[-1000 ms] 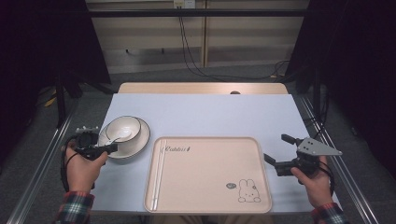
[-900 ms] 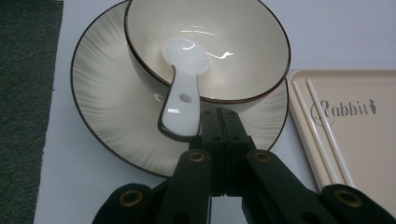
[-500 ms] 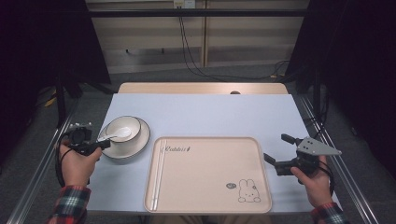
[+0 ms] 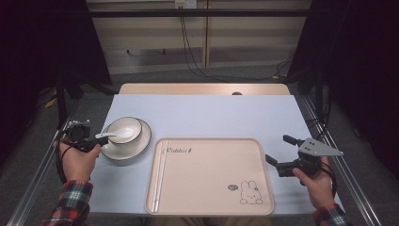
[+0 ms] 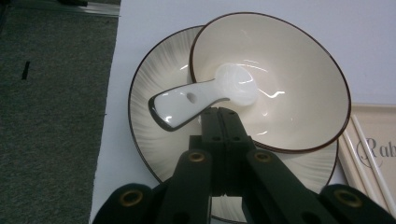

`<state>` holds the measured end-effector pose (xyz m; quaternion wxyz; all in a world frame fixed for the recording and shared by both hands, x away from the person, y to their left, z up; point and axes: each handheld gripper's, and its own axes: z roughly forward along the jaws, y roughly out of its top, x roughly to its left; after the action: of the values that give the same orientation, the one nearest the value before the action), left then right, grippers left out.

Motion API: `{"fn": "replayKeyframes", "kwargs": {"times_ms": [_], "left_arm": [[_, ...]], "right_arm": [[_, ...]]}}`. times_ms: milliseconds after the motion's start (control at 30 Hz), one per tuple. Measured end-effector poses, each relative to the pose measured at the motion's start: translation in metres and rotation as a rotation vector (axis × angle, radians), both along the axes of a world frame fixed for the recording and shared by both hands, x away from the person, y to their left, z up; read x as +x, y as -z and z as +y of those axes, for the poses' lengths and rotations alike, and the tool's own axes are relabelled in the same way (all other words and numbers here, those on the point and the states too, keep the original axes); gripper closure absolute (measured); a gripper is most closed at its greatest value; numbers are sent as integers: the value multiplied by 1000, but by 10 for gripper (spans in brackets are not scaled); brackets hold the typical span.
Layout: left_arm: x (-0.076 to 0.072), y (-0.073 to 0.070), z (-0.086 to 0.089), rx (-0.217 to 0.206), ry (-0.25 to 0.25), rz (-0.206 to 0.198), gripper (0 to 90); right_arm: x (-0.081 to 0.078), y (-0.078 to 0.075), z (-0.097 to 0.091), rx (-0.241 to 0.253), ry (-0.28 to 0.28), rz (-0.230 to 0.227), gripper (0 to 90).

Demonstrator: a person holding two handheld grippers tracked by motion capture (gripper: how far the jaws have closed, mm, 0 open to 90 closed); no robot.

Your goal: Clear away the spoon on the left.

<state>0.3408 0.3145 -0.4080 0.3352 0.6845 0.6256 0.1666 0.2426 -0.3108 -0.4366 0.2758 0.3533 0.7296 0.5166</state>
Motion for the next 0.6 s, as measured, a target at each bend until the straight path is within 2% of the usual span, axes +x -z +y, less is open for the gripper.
{"fn": "replayKeyframes", "kwargs": {"times_ms": [167,200,267,367,600], "left_arm": [[4,1,5,11,-31,5,900],[5,1,5,-7,-54,-8,900],[7,0,9,11,-44,-6,900],[9,0,11,11,-55,-11,900],[15,0,15,-12,-89,-41,900]], "right_arm": [[2,1,1,-1,-1,-3,14],[2,1,1,-1,-2,-1,14],[3,2,2,4,-4,3,14],[3,2,2,5,-1,6,14],[5,3,2,3,-8,11,14]]}}
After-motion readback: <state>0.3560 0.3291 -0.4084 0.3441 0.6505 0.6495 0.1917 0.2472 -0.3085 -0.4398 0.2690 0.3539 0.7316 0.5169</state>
